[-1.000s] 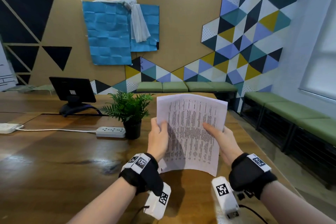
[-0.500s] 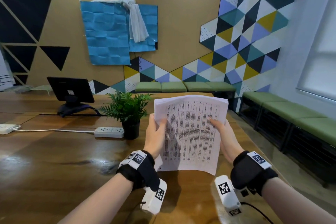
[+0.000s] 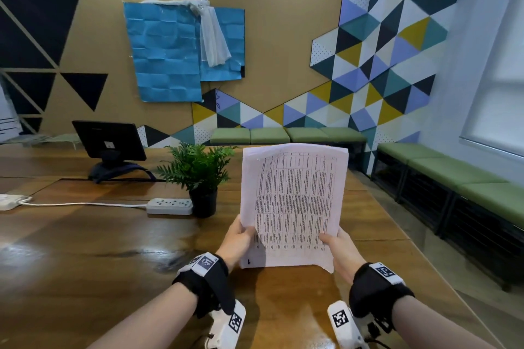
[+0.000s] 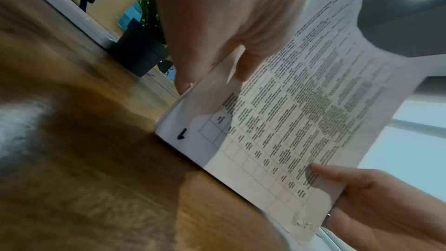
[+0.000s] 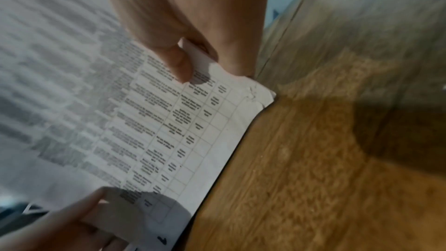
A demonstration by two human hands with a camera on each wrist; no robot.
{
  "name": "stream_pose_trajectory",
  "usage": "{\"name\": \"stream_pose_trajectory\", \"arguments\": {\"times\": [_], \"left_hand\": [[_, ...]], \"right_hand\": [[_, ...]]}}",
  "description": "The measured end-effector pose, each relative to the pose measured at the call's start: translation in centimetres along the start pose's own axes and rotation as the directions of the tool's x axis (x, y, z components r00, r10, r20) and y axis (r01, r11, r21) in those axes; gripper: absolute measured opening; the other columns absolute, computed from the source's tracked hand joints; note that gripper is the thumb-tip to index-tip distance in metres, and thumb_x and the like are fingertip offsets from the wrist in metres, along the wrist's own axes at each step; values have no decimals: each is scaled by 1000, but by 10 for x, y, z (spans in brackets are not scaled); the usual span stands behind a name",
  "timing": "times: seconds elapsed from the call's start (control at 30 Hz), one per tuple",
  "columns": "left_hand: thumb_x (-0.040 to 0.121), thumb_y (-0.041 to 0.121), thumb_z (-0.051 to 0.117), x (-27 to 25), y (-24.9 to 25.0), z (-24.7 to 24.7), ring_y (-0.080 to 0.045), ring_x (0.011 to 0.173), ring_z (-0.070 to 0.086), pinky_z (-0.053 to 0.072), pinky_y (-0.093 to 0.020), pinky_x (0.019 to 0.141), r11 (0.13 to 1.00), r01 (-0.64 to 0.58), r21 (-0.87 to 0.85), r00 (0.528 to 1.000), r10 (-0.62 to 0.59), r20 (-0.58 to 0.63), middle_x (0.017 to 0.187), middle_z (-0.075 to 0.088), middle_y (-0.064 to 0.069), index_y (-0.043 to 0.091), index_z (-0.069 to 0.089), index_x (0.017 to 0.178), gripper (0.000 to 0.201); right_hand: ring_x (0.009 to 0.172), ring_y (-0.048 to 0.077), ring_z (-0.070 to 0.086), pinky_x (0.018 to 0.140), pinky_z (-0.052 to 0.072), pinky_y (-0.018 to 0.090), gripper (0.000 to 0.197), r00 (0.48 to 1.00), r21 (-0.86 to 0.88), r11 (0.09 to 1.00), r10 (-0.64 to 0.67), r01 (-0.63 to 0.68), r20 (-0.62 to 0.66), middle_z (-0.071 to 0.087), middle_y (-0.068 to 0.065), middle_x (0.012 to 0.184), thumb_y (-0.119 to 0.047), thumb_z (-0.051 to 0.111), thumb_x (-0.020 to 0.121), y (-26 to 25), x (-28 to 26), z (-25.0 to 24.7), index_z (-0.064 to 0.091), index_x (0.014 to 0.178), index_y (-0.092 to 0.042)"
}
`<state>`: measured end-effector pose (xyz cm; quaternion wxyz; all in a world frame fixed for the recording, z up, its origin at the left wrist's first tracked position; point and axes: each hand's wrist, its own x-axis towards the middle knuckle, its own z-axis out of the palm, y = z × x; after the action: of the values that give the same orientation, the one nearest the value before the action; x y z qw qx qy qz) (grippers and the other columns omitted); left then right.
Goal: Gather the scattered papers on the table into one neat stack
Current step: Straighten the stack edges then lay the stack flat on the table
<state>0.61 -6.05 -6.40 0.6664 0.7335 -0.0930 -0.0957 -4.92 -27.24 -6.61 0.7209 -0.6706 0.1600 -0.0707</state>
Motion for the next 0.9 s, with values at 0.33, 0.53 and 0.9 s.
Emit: {"name": "stream_pose_trajectory", "arguments": {"times": [0.33,0.53,0.9], "left_hand": [[98,6,37,-13,1,1,-23,91,70,57,-34,75,939,332,84,933,-340,115,98,74,-10,4,66,106,30],[92,1,45,-22,-15,1,-27,115,60,53,-37,94,811,425,402,841,-518,155,127,62,-15,2,57,123,33],[94,22,52,-7,9,2,-27,119,44,48,-41,89,791,442,424,881,-471,-40,145,41,-11,5,35,142,53]], "right_hand": [[117,29,52,92,47,40,46,979,-468,860,190,-205,-81,51,11,130,-3,35,93,7,-6,-13,34,139,-5],[134,31,39,105,37,35,54,947,-696,656,298,-293,-117,32,17,152,-8,32,98,20,-18,-10,17,149,-1],[105,28,54,81,49,32,41,942,-895,359,294,-264,-160,48,17,134,-19,40,92,1,1,-13,49,128,-2]]}}
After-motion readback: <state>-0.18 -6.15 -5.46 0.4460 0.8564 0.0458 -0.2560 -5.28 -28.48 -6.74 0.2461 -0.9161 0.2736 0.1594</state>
